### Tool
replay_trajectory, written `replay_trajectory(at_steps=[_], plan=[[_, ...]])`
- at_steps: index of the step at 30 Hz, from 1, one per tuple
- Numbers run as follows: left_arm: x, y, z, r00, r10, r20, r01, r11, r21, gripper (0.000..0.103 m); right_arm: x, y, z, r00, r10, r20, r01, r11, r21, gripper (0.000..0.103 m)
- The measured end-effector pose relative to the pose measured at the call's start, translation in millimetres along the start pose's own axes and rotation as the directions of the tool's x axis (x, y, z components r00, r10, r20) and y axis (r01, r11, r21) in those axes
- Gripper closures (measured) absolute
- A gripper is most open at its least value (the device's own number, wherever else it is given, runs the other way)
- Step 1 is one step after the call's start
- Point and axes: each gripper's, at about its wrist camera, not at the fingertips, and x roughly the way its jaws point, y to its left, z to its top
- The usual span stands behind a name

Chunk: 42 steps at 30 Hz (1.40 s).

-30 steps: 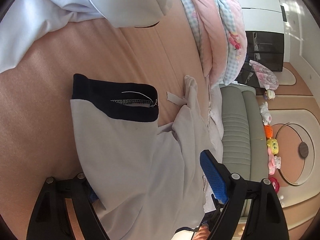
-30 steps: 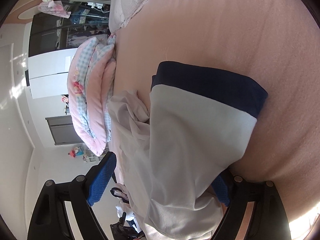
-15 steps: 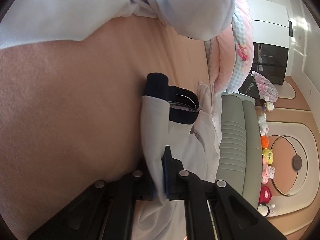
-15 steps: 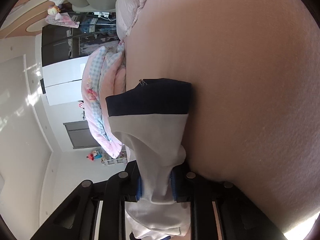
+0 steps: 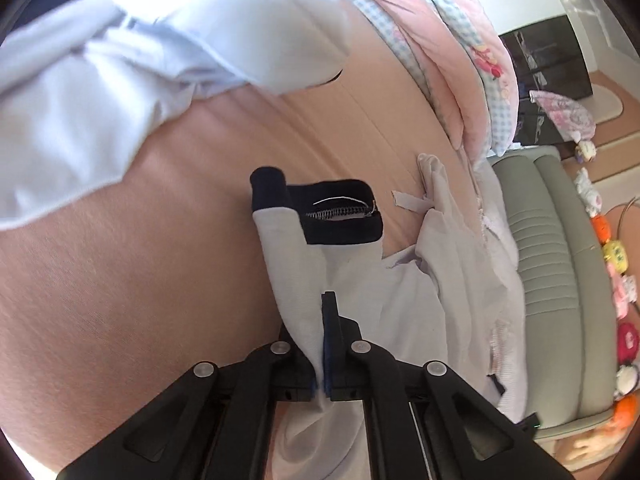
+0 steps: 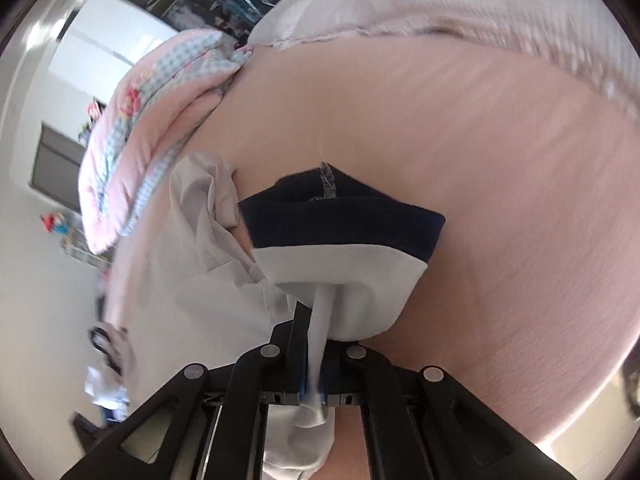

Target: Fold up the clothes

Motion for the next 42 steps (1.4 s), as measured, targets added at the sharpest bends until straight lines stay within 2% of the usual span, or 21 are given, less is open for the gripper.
replay_trajectory(at_steps=[2,4,7,8,10,13,16,19,22,25,27,28,31,33,34,36,38,39,40,41,42], plan=[[-8.0,-4.9,3.4,0.999,0.029,0.031,-0.031,0.999,0.044,0.101,-4.2,24.3,3.8,0.993,-0.107,0.041,0.112,0.979,-0.171,0.103],[-15.1,-8.2,6.8,0.997,0.053,0.057,-0.057,0.996,0.073,0.101,-4.6,41.1,4.3,0.984,-0.165,0.072,0.179,0.941,-0.287,0.103],[-23.4,-8.7,10.7,0.991,0.093,0.100,-0.101,0.992,0.079,0.102,-8.4,55.5,3.8,0.954,-0.258,0.154,0.298,0.870,-0.392,0.103],[-26.9,-9.6,11.7,0.987,0.104,0.119,-0.114,0.990,0.084,0.102,-11.0,58.9,3.6,0.941,-0.283,0.184,0.336,0.846,-0.414,0.103],[-34.0,-8.8,13.5,0.983,0.114,0.144,-0.126,0.989,0.081,0.102,-15.3,63.4,5.7,0.930,-0.299,0.213,0.364,0.821,-0.439,0.103],[-32.7,-12.7,19.1,0.985,0.104,0.137,-0.113,0.992,0.054,0.102,-16.5,76.0,15.7,0.919,-0.311,0.242,0.391,0.792,-0.468,0.103],[-30.5,-13.7,18.0,0.986,0.108,0.130,-0.117,0.991,0.060,0.102,-18.3,88.7,18.5,0.885,-0.339,0.318,0.463,0.708,-0.534,0.103],[-26.4,-13.0,12.7,0.985,0.125,0.121,-0.134,0.988,0.071,0.102,-24.0,100.2,23.2,0.855,-0.367,0.367,0.518,0.649,-0.558,0.103],[-23.7,-9.1,8.1,0.986,0.133,0.104,-0.141,0.987,0.074,0.102,-31.1,102.0,34.2,0.848,-0.376,0.373,0.528,0.657,-0.538,0.103],[-20.9,-6.1,6.4,0.987,0.133,0.094,-0.139,0.988,0.072,0.102,-31.1,98.4,40.6,0.814,-0.416,0.405,0.579,0.628,-0.520,0.103],[-19.8,-5.6,5.6,0.987,0.134,0.088,-0.142,0.987,0.081,0.102,-26.2,91.1,41.0,0.815,-0.440,0.378,0.580,0.634,-0.512,0.103],[-19.8,-7.0,4.9,0.985,0.144,0.092,-0.152,0.984,0.095,0.102,-23.0,86.3,41.0,0.826,-0.439,0.353,0.563,0.648,-0.512,0.103],[-20.2,-15.3,1.8,0.976,0.180,0.120,-0.197,0.968,0.155,0.102,-9.1,71.8,36.7,0.810,-0.490,0.323,0.585,0.629,-0.512,0.103],[-20.4,-22.2,-0.4,0.970,0.200,0.141,-0.226,0.953,0.200,0.102,0.5,60.5,35.7,0.818,-0.512,0.262,0.568,0.648,-0.508,0.103],[-20.7,-25.8,-1.7,0.965,0.210,0.154,-0.242,0.944,0.225,0.102,2.0,55.6,35.3,0.830,-0.503,0.241,0.551,0.672,-0.495,0.103],[-21.2,-33.3,-4.1,0.955,0.237,0.181,-0.280,0.920,0.273,0.101,0.4,48.9,35.6,0.848,-0.485,0.211,0.523,0.711,-0.469,0.095],[-21.2,-38.5,-4.0,0.951,0.246,0.186,-0.294,0.905,0.307,0.101,-3.4,43.8,36.0,0.859,-0.474,0.193,0.508,0.741,-0.440,0.071],[-21.5,-39.8,-2.8,0.950,0.251,0.186,-0.299,0.902,0.311,0.101,-6.0,42.2,36.3,0.865,-0.466,0.188,0.499,0.754,-0.427,0.063],[-22.3,-41.1,-1.8,0.948,0.257,0.187,-0.306,0.901,0.308,0.101,-9.7,41.2,36.5,0.870,-0.456,0.188,0.491,0.765,-0.417,0.046],[-23.2,-41.8,-0.4,0.948,0.259,0.185,-0.306,0.903,0.303,0.101,-13.5,40.2,36.6,0.875,-0.447,0.188,0.483,0.775,-0.407,0.038],[-24.8,-42.0,1.4,0.950,0.254,0.179,-0.298,0.909,0.292,0.100,-17.3,39.3,36.8,0.880,-0.437,0.189,0.475,0.785,-0.396,0.036]])
